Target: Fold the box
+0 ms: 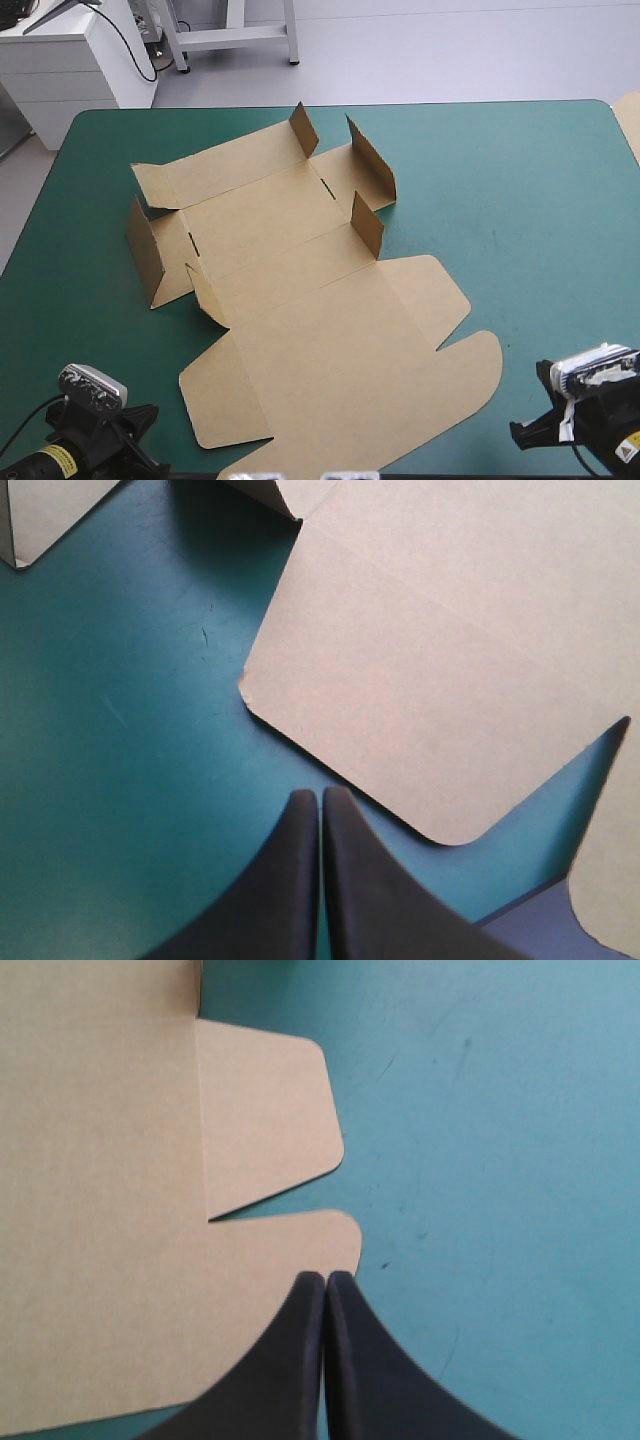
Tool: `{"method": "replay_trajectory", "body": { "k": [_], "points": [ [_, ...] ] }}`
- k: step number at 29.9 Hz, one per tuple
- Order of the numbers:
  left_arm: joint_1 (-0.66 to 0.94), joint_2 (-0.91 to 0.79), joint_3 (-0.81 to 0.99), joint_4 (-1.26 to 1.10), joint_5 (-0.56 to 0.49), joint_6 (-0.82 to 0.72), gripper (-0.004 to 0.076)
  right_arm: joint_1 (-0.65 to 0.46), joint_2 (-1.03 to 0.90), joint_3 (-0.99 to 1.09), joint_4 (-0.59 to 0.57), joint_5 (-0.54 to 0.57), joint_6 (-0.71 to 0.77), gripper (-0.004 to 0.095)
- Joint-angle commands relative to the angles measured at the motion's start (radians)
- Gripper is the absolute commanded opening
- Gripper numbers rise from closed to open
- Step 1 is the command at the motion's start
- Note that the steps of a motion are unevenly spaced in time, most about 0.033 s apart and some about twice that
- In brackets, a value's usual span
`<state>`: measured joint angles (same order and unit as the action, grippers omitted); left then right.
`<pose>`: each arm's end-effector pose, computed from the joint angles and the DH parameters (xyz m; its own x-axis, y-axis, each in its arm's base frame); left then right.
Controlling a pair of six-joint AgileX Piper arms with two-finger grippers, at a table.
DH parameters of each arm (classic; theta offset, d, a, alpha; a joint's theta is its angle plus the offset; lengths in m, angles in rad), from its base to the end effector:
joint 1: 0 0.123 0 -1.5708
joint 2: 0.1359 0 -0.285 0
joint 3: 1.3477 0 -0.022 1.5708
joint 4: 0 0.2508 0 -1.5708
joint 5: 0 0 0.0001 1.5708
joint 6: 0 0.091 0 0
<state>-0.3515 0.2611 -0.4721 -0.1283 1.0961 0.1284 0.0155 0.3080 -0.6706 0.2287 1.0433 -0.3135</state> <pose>0.0281 -0.0213 0.2633 -0.6393 0.3080 -0.7046 0.4624 0.8861 -0.0324 0.0331 0.0184 0.3251 -0.5040 -0.1996 -0.8403 -0.2829 0.9574 -0.0578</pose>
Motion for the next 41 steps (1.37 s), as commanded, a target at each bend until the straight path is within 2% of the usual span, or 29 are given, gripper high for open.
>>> {"method": "replay_trajectory", "body": {
  "k": [1, 5, 12, 21, 34, 41],
  "points": [
    [0.002, 0.01, -0.024, -0.017, -0.055, -0.004, -0.0008, 0.006, 0.12, -0.114, 0.014, -0.102, -0.029, -0.0021],
    [0.002, 0.01, -0.024, -0.017, -0.055, -0.004, -0.0008, 0.006, 0.288, -0.218, 0.05, -0.09, -0.063, -0.0021],
    [0.002, 0.01, -0.024, -0.017, -0.055, -0.004, -0.0008, 0.006, 0.6, -0.434, 0.181, -0.077, -0.171, -0.0021],
    [0.002, 0.01, -0.024, -0.017, -0.055, -0.004, -0.0008, 0.024, 0.965, -0.758, 0.187, 0.027, -0.173, 0.0],
    [0.002, 0.01, -0.024, -0.017, -0.055, -0.004, -0.0008, 0.187, 1.291, -1.122, 0.172, 0.046, -0.166, 0.0285],
    [0.002, 0.01, -0.024, -0.017, -0.055, -0.003, -0.0008, 0.227, 1.411, -1.241, 0.174, 0.043, -0.164, 0.0544]
  ]
}}
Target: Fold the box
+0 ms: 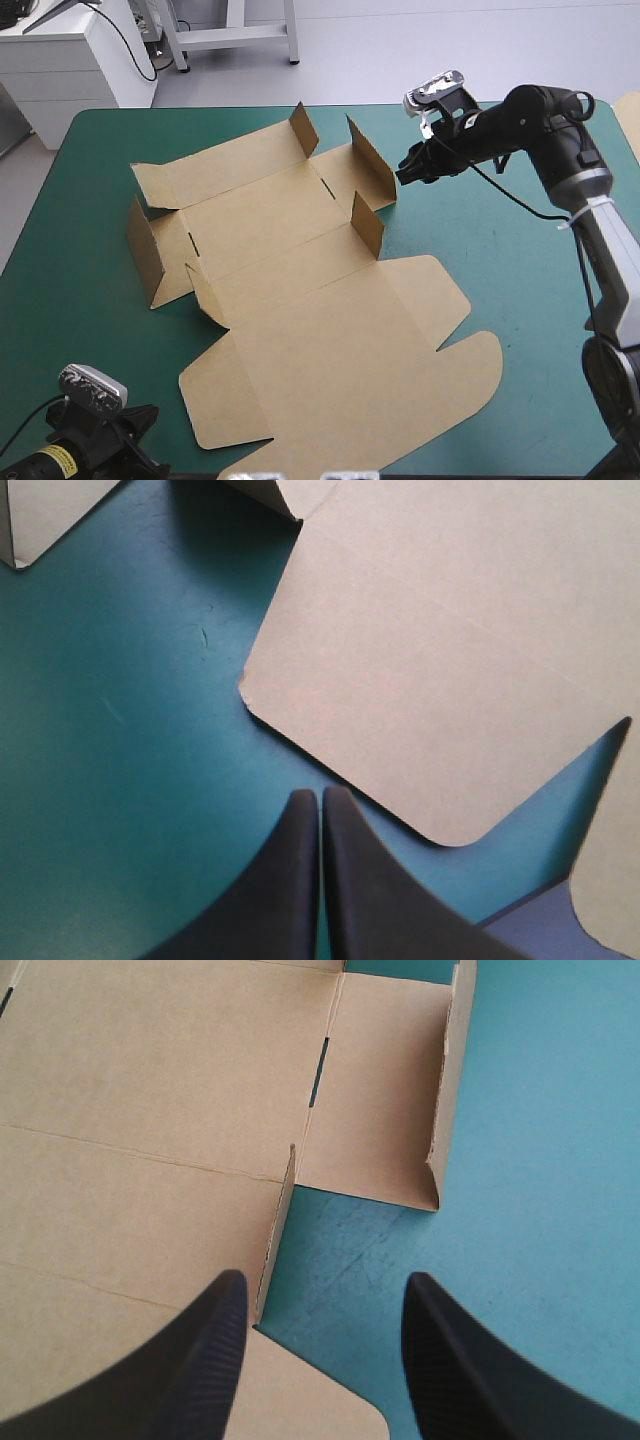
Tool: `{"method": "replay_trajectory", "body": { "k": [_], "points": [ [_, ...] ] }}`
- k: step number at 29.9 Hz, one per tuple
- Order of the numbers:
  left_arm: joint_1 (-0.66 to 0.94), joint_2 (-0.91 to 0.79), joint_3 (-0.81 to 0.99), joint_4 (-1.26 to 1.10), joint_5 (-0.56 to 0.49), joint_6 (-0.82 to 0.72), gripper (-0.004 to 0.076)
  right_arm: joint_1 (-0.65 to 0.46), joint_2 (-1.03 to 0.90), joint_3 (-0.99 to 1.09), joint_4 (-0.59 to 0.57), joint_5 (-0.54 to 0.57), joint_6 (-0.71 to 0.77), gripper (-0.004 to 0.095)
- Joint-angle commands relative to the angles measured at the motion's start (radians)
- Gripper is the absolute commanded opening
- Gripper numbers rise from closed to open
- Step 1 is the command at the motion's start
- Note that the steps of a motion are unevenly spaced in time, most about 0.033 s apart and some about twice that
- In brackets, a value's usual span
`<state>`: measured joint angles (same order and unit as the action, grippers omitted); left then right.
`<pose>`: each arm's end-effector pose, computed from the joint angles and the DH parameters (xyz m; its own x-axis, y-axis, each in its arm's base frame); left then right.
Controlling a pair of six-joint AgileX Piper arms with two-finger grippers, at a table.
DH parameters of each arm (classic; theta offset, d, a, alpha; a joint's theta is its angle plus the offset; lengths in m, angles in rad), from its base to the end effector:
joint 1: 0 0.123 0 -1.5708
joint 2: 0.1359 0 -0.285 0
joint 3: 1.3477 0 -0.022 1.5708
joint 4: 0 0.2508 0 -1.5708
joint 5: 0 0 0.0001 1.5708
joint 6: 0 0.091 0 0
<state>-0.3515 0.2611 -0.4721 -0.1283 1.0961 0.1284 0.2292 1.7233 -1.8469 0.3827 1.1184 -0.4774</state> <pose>0.0281 -0.0213 0.2633 -0.6393 0.3080 -0.7046 0.4624 0.8861 -0.0324 0.3596 0.1153 0.4042 -0.5885 -0.4261 -0.6871 -0.6274 0.7767 0.0557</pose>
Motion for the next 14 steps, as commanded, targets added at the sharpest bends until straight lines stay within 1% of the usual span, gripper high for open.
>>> {"method": "replay_trajectory", "body": {
  "k": [1, 8, 14],
  "points": [
    [0.002, 0.01, -0.024, -0.017, -0.055, -0.003, -0.0008, 0.022, 0.01, -0.075, 0.02, -0.032, 0.0, 0.0561],
    [0.002, 0.01, -0.024, -0.016, -0.055, -0.003, -0.0008, 0.086, 0.116, -0.102, 0.006, -0.017, -0.004, 0.0565],
    [0.002, 0.01, -0.024, -0.016, -0.055, -0.004, -0.0008, 0.106, 0.211, -0.102, -0.005, 0.063, -0.001, 0.0565]
  ]
}}
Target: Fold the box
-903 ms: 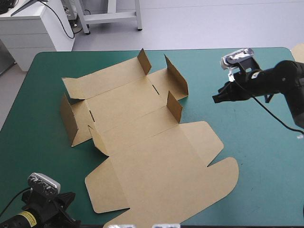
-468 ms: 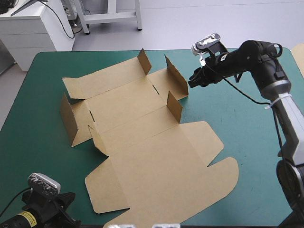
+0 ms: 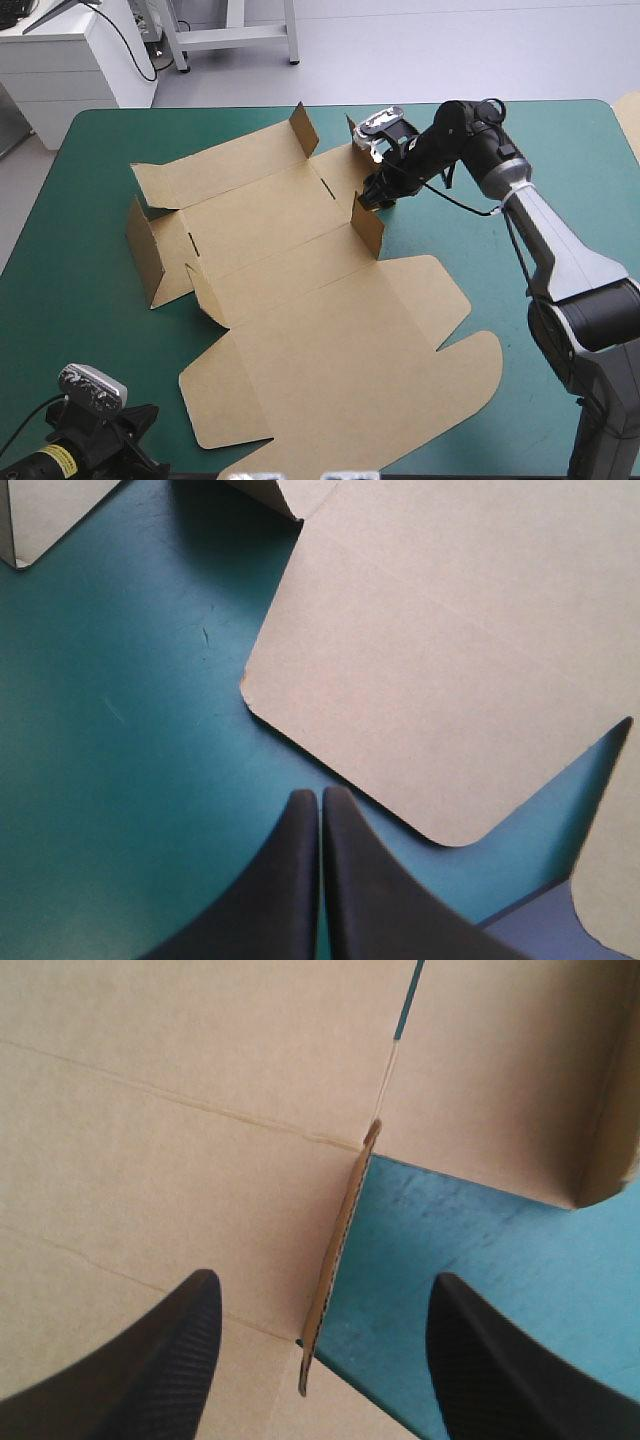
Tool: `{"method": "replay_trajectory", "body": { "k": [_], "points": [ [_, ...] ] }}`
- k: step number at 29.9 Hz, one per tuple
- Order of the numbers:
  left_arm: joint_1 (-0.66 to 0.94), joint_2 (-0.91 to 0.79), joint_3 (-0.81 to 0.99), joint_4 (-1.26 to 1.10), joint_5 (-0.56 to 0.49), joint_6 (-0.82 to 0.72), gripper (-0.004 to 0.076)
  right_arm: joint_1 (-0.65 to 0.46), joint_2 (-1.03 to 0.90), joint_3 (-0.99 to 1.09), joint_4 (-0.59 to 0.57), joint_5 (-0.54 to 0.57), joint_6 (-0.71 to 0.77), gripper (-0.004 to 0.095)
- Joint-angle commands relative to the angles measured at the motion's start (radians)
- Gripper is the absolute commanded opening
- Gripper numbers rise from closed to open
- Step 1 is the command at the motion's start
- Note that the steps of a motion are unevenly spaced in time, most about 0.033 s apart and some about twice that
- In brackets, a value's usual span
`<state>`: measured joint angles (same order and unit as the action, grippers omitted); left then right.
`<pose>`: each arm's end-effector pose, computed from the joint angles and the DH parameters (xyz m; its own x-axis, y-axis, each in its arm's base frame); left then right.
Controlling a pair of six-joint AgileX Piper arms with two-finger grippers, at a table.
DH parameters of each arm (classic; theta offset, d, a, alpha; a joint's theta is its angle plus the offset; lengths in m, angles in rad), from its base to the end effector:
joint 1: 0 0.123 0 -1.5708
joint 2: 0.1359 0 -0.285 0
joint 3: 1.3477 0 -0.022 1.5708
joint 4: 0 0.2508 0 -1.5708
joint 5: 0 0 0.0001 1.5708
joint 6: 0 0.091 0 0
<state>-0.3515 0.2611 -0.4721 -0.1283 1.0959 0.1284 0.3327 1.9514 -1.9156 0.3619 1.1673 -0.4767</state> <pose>0.0281 -0.0213 0.2633 -0.6392 0.3079 -0.7047 0.4624 0.8861 -0.0323 0.3965 0.1684 0.3293 -0.6478 -0.5472 -0.5301 -0.6976 0.7056 0.1242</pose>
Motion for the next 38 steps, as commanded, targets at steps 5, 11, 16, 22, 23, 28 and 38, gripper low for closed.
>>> {"method": "replay_trajectory", "body": {
  "k": [5, 11, 16, 22, 23, 28, 38],
  "points": [
    [0.002, 0.01, -0.024, -0.016, -0.055, -0.004, -0.0008, 0.003, 0.035, -0.033, 0.025, 0.009, -0.002, 0.0565],
    [0.002, 0.01, -0.024, -0.016, -0.055, -0.004, -0.0008, 0.003, 0.077, -0.033, 0.05, -0.011, -0.023, 0.0565],
    [0.002, 0.01, -0.024, -0.016, -0.055, -0.004, -0.0008, 0.003, 0.088, -0.033, 0.074, -0.02, -0.027, 0.051],
    [0.002, 0.01, -0.024, -0.016, -0.055, -0.004, -0.0008, 0.003, 0.108, -0.033, 0.098, -0.017, -0.027, 0.0276],
    [0.002, 0.01, -0.024, -0.016, -0.055, -0.004, -0.0008, 0.003, 0.11, -0.033, 0.1, -0.014, -0.027, 0.0223],
    [0.002, 0.01, -0.024, -0.016, -0.055, -0.004, -0.0008, 0.003, 0.123, -0.033, 0.1, 0.005, -0.043, -0.0021],
    [0.002, 0.01, -0.024, -0.016, -0.055, -0.004, -0.0008, 0.003, 0.129, -0.1, 0.075, 0.009, -0.075, -0.0019]
  ]
}}
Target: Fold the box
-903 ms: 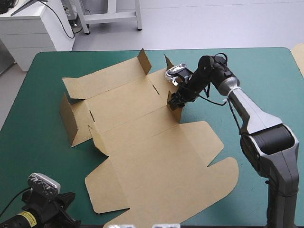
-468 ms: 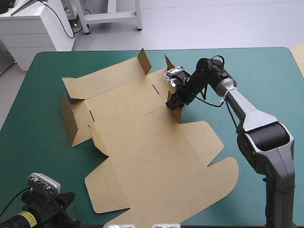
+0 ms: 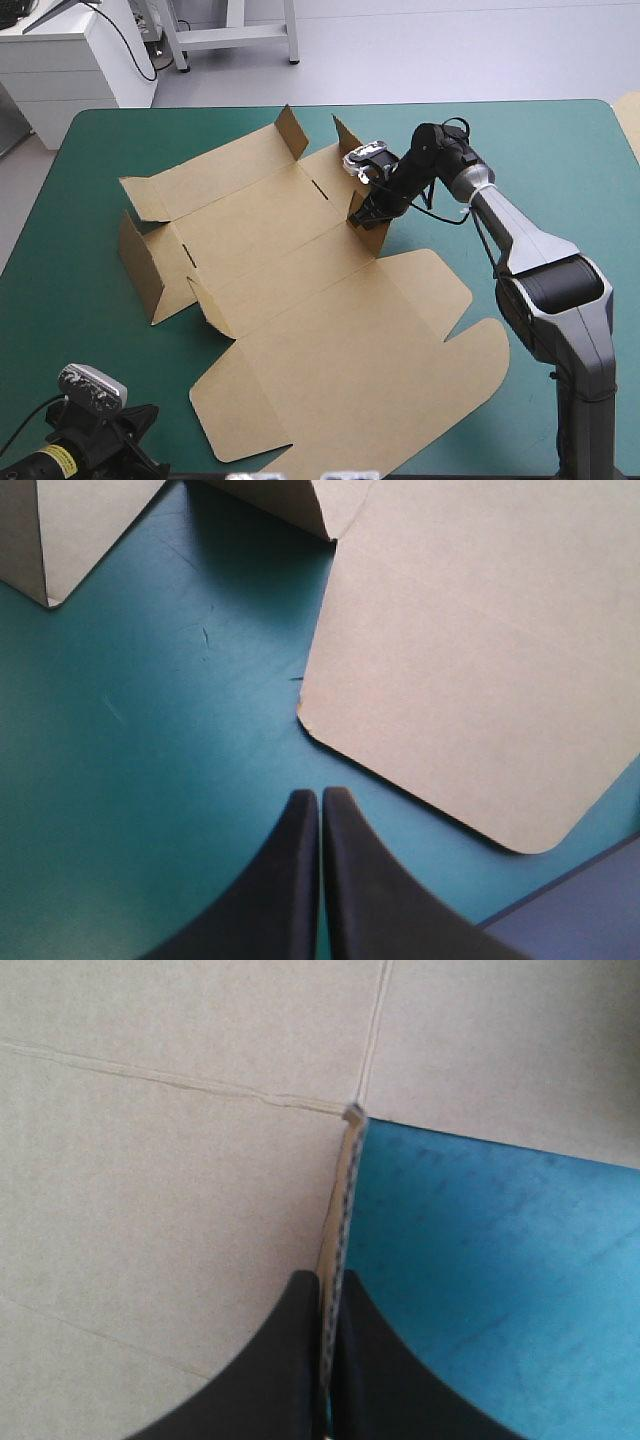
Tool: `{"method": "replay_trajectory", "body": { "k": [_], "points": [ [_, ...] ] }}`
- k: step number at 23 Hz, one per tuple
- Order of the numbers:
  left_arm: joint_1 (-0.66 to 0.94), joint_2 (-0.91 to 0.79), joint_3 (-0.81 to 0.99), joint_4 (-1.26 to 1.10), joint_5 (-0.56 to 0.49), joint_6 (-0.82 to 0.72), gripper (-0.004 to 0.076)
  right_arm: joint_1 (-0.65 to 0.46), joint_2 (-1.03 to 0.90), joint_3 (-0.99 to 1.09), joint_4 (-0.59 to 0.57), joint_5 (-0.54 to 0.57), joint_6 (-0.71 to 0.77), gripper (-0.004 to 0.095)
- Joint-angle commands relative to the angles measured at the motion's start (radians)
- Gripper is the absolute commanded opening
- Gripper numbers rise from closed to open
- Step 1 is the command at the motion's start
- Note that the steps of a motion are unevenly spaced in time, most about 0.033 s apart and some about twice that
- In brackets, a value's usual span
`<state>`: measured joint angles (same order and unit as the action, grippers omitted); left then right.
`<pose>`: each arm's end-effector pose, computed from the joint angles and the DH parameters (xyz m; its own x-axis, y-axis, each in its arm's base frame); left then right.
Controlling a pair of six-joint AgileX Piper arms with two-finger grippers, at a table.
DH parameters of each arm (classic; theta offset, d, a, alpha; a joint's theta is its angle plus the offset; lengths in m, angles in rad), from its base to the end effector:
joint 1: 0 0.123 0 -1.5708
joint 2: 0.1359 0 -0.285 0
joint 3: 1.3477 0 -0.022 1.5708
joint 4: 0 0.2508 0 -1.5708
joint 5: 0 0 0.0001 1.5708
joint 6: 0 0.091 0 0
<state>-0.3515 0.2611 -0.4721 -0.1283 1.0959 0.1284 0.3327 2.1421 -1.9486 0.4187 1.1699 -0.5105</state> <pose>0.0281 -0.0213 0.2633 -0.6392 0.3079 -0.7047 0.4624 0.8861 -0.0323 0.4274 0.1837 0.2550 -0.7055 -0.5696 -0.4216 -0.6904 0.6869 0.2272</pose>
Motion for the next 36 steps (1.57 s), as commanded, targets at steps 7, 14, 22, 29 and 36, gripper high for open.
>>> {"method": "replay_trajectory", "body": {
  "k": [7, 14, 22, 29, 36],
  "points": [
    [0.002, 0.01, -0.024, -0.016, -0.055, -0.004, -0.0008, 0.003, -0.062, -0.183, -0.002, 0.072, -0.298, -0.0021],
    [0.002, 0.01, -0.024, -0.014, -0.055, -0.015, -0.0008, -0.001, -0.062, -0.191, -0.271, 0.075, -0.478, -0.0021],
    [0.002, 0.01, -0.024, -0.014, -0.055, -0.015, -0.0008, 0.003, -0.058, -0.191, -0.001, 0.075, -0.694, -0.0021],
    [0.002, 0.01, -0.024, -0.014, -0.055, -0.013, -0.0008, 0.072, -0.055, -0.191, 0.027, 0.075, -0.783, -0.0021],
    [0.002, 0.01, -0.024, -0.014, -0.055, -0.013, -0.0008, 0.153, -0.035, -0.191, 0.025, 0.069, -0.83, -0.0021]
  ]
}}
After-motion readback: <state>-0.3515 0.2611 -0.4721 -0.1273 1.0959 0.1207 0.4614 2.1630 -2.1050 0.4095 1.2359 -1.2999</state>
